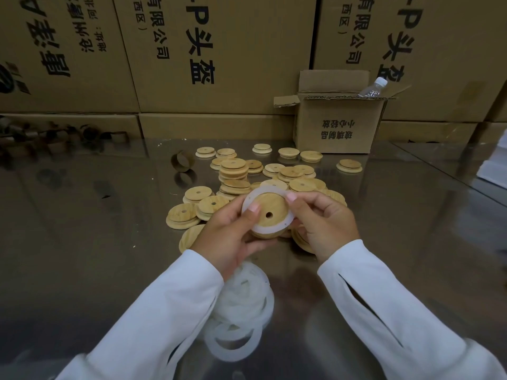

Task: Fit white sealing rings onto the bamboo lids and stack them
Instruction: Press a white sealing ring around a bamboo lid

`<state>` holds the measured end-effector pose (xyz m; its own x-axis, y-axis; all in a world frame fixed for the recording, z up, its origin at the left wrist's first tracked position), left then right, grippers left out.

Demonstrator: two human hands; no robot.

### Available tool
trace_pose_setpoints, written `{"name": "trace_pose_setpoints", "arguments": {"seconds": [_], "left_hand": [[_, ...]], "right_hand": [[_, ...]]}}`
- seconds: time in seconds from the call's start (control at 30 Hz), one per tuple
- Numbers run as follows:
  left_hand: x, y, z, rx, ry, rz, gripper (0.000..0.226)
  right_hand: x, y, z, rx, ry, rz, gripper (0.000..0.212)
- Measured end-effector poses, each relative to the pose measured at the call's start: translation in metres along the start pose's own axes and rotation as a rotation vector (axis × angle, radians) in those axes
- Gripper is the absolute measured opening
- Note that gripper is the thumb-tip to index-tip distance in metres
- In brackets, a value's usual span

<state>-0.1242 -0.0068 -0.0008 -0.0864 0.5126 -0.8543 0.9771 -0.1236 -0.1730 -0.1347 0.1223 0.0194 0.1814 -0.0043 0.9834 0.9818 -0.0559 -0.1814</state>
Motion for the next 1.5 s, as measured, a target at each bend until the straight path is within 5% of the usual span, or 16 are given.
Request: {"name": "trace_pose_setpoints", "arguments": {"seconds": [0.53, 1.1, 1.5], "left_hand": [[-0.012, 0.002, 0.005, -0.048, -0.134, -0.141, 0.038], [-0.009, 0.002, 0.015, -0.155, 0.052, -0.086, 0.022], [-0.012, 0.002, 0.006, -0.062, -0.030, -0.112, 0.041]], "right_hand": [[-0.014, -0.005, -0.003, 0.027, -0.008, -0.093, 0.011], [0.000, -0.002, -0.003, -0.004, 0.050, 0.040, 0.008], [0.004, 0.001, 0.000, -0.032, -0.010, 0.043, 0.007]]}}
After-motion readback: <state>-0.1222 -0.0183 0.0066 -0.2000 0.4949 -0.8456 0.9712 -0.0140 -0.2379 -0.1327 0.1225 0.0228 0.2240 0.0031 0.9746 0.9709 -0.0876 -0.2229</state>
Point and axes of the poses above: each hand's wrist, its own y-axis away from the middle knuckle, its own z-axis out of the back of the hand, x = y × z, the point moved 10 cm from there along -y, towards the middle knuckle, and after that the axes turned 10 degrees about y, right-handed, at the moved point
